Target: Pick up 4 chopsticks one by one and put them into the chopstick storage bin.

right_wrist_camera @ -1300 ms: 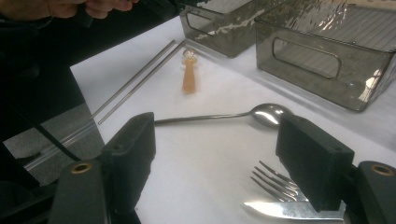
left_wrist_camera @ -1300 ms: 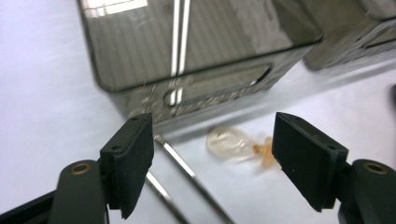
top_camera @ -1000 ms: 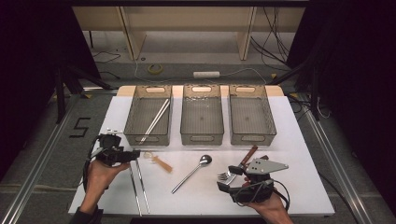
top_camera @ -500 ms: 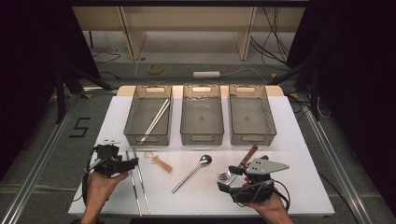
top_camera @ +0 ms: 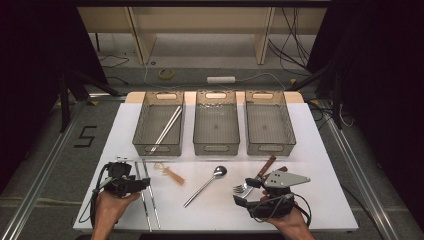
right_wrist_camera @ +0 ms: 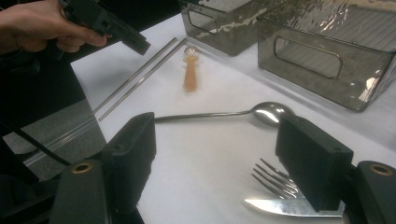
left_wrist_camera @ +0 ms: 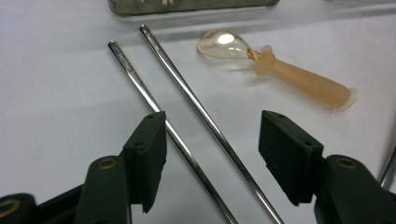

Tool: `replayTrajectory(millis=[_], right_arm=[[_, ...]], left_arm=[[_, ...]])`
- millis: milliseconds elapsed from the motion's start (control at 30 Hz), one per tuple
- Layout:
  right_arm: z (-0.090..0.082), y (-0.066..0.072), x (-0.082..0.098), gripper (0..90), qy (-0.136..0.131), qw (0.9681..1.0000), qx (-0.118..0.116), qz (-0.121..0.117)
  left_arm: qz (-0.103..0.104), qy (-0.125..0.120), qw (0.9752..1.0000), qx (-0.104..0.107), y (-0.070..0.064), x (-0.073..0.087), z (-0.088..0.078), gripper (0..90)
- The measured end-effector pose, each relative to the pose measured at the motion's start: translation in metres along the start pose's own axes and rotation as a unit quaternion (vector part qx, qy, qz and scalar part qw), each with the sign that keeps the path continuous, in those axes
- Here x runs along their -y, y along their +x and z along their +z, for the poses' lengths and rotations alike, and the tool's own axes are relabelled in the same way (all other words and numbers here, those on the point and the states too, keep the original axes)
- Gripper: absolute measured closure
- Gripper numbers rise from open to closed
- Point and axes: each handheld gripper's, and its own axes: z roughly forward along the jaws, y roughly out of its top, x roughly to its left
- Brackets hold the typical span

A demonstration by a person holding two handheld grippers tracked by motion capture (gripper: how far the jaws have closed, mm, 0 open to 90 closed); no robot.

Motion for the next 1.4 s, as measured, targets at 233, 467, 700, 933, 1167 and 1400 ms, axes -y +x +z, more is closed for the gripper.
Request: replayTrajectory(millis=[233, 467, 700, 933, 1167, 1400], right_arm=[[-0.002, 0.001, 0.001, 29.8, -0.001, 1.0, 0.001, 0.002], [-0.002, 0.001, 0.002, 29.9, 0.0, 1.0, 0.001, 0.004], [-0.001, 0.001, 0.003, 29.9, 0.002, 1.0, 0.0, 0.003], [-0.002, 0.002, 0.003, 29.9, 0.002, 1.0, 0.001, 0.003], [-0.003, 0.001, 0.003, 29.9, 0.005, 1.0, 0.003, 0.003], [-0.002, 0.002, 0.003, 30.0, 0.003, 1.0, 0.003, 0.001]], left_arm=[[-0.003, 0.015, 0.9999, 0.002, 0.003, 0.004, 0.002, 47.0], [0.004, 0.034, 0.9994, 0.002, 0.001, 0.006, 0.005, 47.8], [0.007, 0.048, 0.9988, 0.002, 0.001, 0.007, 0.008, 49.7], [0.01, 0.056, 0.9983, 0.007, 0.001, 0.007, 0.009, 52.2], [0.015, 0.067, 0.9977, 0.001, 0.001, 0.007, 0.01, 54.4], [0.018, 0.083, 0.9963, -0.004, 0.001, 0.007, 0.014, 56.4]])
